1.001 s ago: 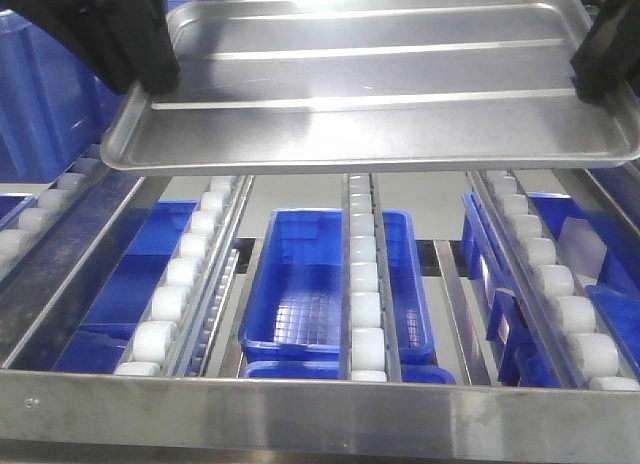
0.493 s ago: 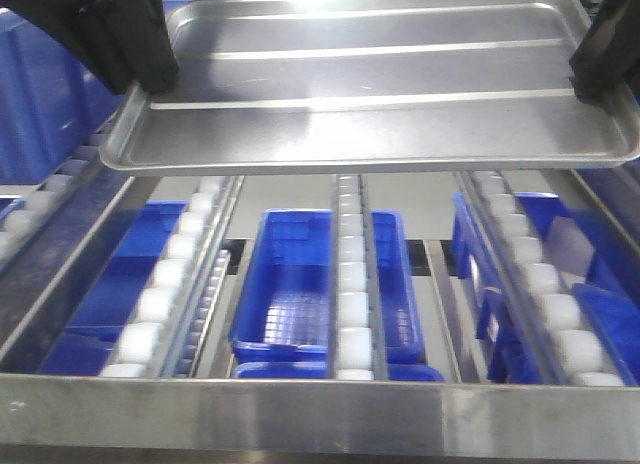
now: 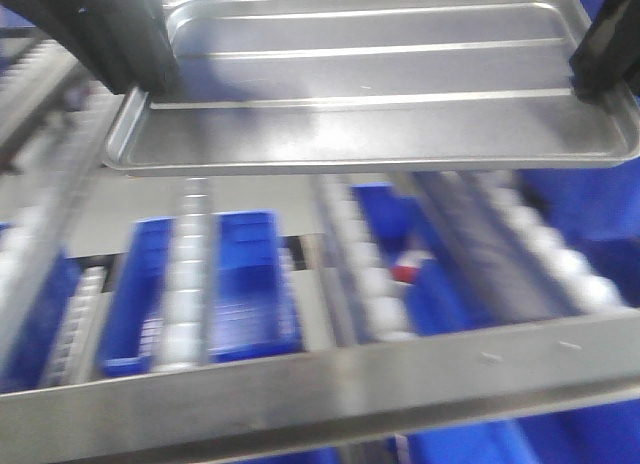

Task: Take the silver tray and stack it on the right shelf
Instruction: 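Hold the tray level with both grippers while the base drives across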

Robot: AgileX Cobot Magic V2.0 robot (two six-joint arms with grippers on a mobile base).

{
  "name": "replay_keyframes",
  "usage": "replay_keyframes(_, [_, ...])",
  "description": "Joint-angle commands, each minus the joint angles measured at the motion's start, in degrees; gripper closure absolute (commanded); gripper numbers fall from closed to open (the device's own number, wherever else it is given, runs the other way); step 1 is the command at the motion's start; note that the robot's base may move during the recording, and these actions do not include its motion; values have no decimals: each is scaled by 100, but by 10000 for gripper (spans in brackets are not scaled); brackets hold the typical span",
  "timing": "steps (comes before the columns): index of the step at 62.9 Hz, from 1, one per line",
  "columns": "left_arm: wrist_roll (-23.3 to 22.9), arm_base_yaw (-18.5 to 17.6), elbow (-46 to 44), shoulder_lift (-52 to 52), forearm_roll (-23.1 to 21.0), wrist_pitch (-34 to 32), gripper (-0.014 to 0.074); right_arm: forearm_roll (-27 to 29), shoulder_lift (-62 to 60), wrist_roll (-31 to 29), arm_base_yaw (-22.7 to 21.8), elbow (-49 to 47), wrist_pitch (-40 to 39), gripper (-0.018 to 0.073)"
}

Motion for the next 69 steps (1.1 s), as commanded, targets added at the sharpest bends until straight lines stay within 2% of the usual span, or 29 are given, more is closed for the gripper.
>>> replay_keyframes(1, [82,-56,-180,-217,178,-30,697,-196,-137,-102,-9,-163,-288,503])
replay_keyframes(69, [82,-56,-180,-217,178,-30,697,-196,-137,-102,-9,-163,-288,503])
